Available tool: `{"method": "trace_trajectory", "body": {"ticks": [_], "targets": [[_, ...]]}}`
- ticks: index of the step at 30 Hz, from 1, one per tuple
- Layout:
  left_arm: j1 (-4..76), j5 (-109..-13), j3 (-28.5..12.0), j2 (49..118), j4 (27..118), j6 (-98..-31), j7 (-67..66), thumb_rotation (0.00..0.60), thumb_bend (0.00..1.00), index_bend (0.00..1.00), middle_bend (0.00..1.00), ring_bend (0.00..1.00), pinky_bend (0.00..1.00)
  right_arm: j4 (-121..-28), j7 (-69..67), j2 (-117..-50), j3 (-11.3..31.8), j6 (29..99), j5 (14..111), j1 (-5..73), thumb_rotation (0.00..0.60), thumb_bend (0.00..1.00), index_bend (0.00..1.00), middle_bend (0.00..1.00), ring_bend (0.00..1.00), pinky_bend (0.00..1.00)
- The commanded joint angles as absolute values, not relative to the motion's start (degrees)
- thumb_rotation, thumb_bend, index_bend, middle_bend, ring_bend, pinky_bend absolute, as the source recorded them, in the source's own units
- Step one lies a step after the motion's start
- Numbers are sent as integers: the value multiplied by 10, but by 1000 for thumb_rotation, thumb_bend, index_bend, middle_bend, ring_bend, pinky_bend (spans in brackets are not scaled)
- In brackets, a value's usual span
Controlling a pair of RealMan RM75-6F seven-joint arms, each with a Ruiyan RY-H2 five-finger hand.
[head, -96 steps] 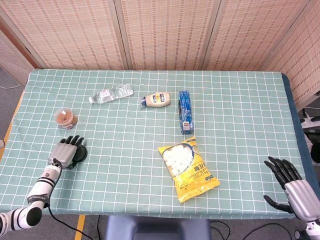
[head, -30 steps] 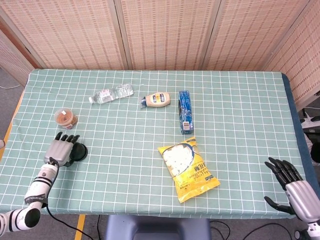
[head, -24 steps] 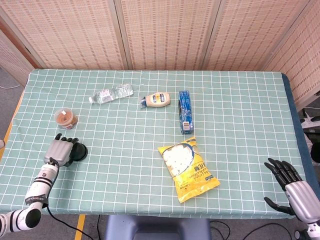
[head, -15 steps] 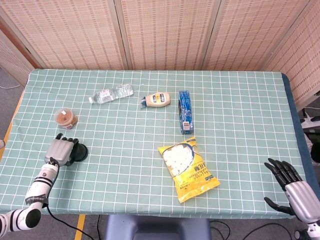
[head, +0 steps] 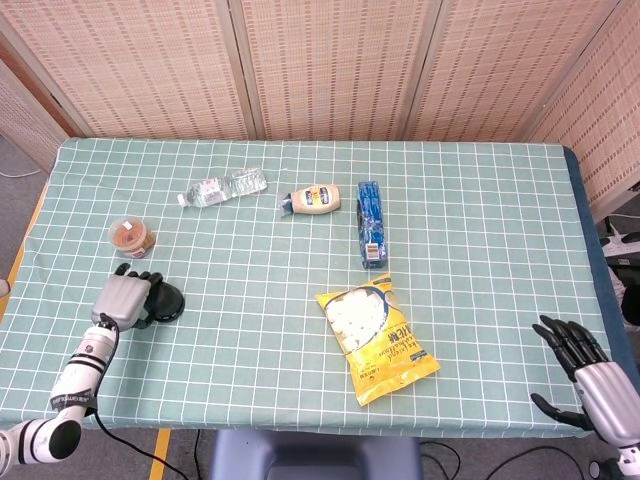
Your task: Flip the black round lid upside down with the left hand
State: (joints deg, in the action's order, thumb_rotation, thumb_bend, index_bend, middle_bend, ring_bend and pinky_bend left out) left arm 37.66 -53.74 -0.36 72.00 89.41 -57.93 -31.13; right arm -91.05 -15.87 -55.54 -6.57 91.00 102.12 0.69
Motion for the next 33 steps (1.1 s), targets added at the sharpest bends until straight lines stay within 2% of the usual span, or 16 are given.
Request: {"method": "trace_trajectory", "body": {"ticks": [1,5,9,15,18,21,24,26,28,33], "targets": [[369,-551,-15,711,905,-597,-293,600,320,376,398,326,170,-909,-156,-556,-65,909,1021,7,600,172,0,0,0,0],[350,-562,-30,696,917,-619,-246,600,321,387,414,344,200,-909,-151,-556,-66,908,1023,7,600,173,0,0,0,0],[334,-556,-29,705,867,-639,-254,600,319,395,424,357,217,-909,-149,-556,-65,909,1023,7,600,172,0,0,0,0],[334,-491,-28,726,806,-585,-275,600,321,388,418,347,214,-908,-144,-559,-64,914,1022,5,600,172,0,0,0,0],[334,-482,-27,733,786,-567,-277,600,321,338,400,266,213,-908,-147,-559,-66,910,1025,6,600,172,0,0,0,0],[335,-468,-28,735,780,-547,-278,600,321,251,318,190,213,-909,-146,-560,-66,909,1026,8,600,173,0,0,0,0],[335,-458,-28,734,780,-538,-282,600,318,63,141,84,188,-910,-145,-560,-66,908,1027,8,600,172,0,0,0,0],[335,-456,-27,732,783,-539,-286,600,318,1,47,21,153,-911,-145,-560,-66,908,1026,8,600,172,0,0,0,0],[333,-458,-28,729,789,-543,-287,600,320,0,3,0,129,-912,-145,-560,-66,908,1026,8,600,172,0,0,0,0],[323,-467,-27,713,823,-565,-287,600,320,0,0,0,123,-914,-142,-561,-67,908,1028,8,600,173,0,0,0,0]]}}
